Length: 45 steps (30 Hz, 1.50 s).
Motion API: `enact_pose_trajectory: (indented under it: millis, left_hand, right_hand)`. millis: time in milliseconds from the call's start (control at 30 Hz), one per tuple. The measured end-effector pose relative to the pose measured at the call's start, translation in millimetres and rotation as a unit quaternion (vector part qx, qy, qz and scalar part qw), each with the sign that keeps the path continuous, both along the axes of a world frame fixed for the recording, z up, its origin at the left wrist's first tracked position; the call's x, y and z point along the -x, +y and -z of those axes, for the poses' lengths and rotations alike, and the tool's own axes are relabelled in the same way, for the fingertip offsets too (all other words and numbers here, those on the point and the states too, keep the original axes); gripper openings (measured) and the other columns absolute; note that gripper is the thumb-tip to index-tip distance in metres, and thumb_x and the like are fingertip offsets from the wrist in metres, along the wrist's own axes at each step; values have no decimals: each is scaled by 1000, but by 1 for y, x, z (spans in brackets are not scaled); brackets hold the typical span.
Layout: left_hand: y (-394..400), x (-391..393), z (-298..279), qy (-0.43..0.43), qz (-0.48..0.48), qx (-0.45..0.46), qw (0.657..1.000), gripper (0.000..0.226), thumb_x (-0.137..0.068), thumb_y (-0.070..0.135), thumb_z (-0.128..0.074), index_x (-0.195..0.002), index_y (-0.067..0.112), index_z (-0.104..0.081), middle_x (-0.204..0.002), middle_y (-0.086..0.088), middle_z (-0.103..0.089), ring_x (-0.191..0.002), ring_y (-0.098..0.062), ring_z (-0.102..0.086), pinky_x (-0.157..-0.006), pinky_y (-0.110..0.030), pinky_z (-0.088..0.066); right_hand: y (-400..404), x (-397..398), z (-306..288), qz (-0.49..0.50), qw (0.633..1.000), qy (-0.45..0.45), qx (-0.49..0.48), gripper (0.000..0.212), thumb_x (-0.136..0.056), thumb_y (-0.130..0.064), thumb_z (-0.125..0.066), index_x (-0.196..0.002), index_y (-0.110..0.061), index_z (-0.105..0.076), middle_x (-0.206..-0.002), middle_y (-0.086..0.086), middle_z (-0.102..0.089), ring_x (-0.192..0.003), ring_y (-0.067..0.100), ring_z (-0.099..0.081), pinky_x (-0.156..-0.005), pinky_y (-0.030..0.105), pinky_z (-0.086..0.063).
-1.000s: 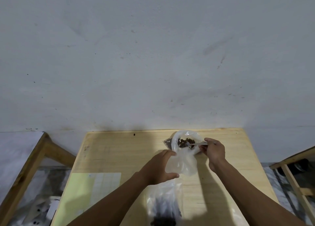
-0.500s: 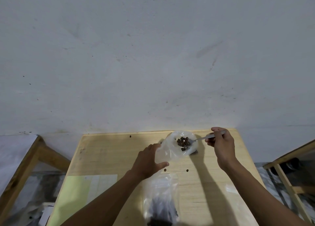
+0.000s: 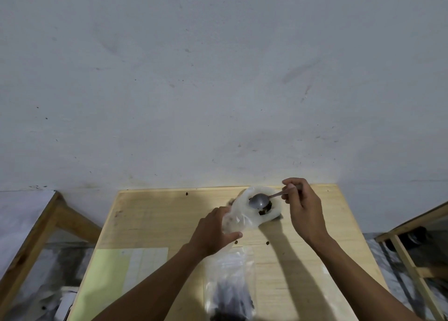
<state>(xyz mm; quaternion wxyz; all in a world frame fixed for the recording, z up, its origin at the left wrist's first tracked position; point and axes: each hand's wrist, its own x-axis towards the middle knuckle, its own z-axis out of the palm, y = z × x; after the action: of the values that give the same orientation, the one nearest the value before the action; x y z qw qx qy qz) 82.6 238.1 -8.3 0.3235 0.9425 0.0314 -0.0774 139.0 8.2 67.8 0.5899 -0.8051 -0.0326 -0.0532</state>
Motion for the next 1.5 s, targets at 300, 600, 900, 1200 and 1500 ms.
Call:
enact_pose_trajectory:
  millis: [300,600,900,1200,1500]
  left_hand:
    - [-6,-8,11,-36,123,25,991,80,-68,67,-71,-131,23,-50,-150,13,-38,-136,-9,-39,-109,-37,-37]
    - [-16,-28,17,-10,224,18,974,77,-72,54,-78,-135,21,-47,-159,-2,-25,-145,-16,-27,-113,-33,-33]
    - [-11,-20,26,-99,255,5,962,75,-77,53,-74,-134,11,-49,-159,-3,-20,-141,-20,-35,-104,-35,-46]
    - [-9,-10,26,-109,267,7,957,72,-78,55,-71,-132,11,-51,-156,-5,-28,-143,-19,-32,-105,-37,-45]
    - [1,-8,13,-114,186,13,976,74,-73,60,-73,-130,17,-54,-132,3,-57,-115,-13,-56,-100,-33,-45]
  right_hand:
    - [5,-8,60,131,983,123,-43,22,-102,-15,-41,-108,-15,-63,-91,7,-69,-87,24,-69,-72,28,-49]
    - [25,-15,83,131,974,169,-79,23,-103,-16,-43,-110,-13,-65,-94,4,-69,-85,16,-68,-82,33,-51]
    - [24,-17,95,53,960,268,-55,20,-99,-11,-52,-99,-13,-72,-97,6,-72,-93,24,-67,-86,39,-54]
    - [30,-20,82,93,886,401,-214,19,-97,-7,-52,-99,-9,-71,-91,14,-73,-76,26,-65,-71,35,-55]
    - [1,-14,73,103,908,372,-164,25,-99,-7,-43,-102,-6,-68,-84,11,-69,-64,18,-55,-55,27,-34]
